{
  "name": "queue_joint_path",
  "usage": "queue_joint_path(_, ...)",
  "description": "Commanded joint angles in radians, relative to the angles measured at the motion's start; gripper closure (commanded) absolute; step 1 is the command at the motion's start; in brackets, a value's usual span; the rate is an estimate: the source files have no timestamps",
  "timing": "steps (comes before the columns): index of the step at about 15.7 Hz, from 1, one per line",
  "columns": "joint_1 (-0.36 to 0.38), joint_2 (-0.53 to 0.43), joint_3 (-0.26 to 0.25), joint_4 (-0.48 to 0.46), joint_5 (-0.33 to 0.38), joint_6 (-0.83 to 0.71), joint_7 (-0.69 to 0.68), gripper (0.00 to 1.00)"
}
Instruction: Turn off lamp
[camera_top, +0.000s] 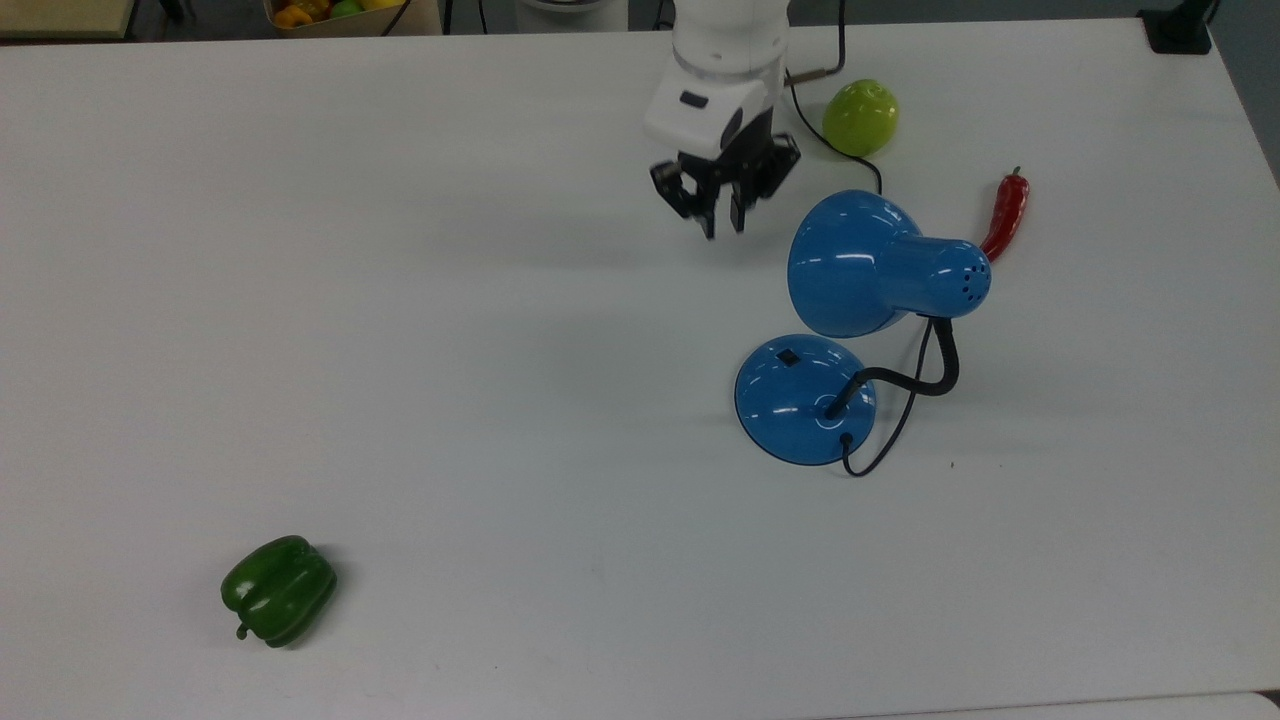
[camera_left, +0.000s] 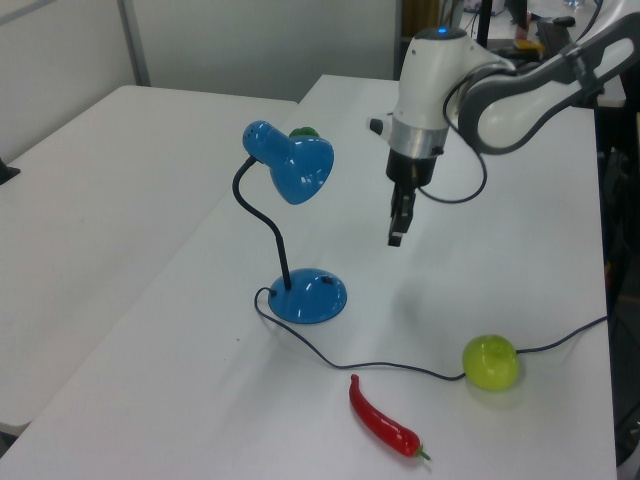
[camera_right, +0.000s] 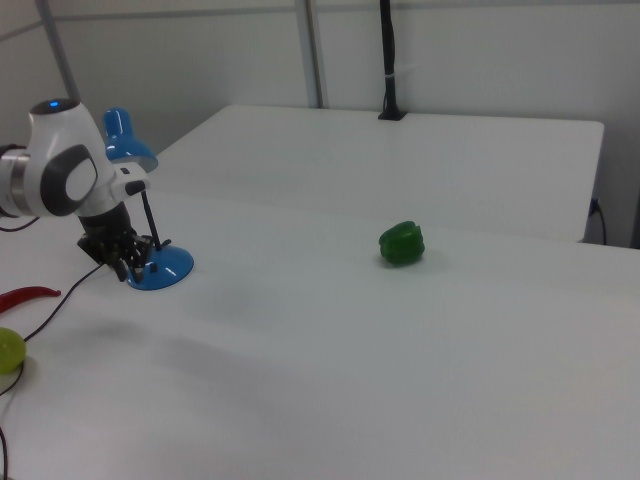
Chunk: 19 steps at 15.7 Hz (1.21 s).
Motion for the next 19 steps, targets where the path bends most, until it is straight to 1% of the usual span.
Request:
queue_joint_path(1,-0.02,-0.132,-0.007,-0.036,-0.008,-0.178,0.021,0.0)
queue_joint_path(3,-0.043,-0.167,-0.009,0.007,-0.006,-0.292,0.024,0.0)
queue_joint_path(6,-0.068,-0.204,-0.019,0.102,0.001,-0.47,0.036,0.0)
queue_joint_path(9,-0.104,-0.226,-0.021,0.183,0.001,-0.602,0.044,0.0)
queue_joint_path(12,-0.149,-0.23,-0.024,0.275,0.001,-0.721,0.128,0.0)
queue_joint_path(13,-0.164,-0.23,-0.027,0.306,0.001,-0.738,0.13,0.0)
queue_joint_path(15,-0.169,-0.23,-0.064,0.336,0.004,-0.739,0.13,0.0)
queue_joint_path(17,-0.154,-0.226,-0.111,0.341,0.009,-0.717,0.115,0.0)
queue_joint_path(19,-0.12,-0.224,-0.139,0.335,0.007,-0.652,0.075,0.0)
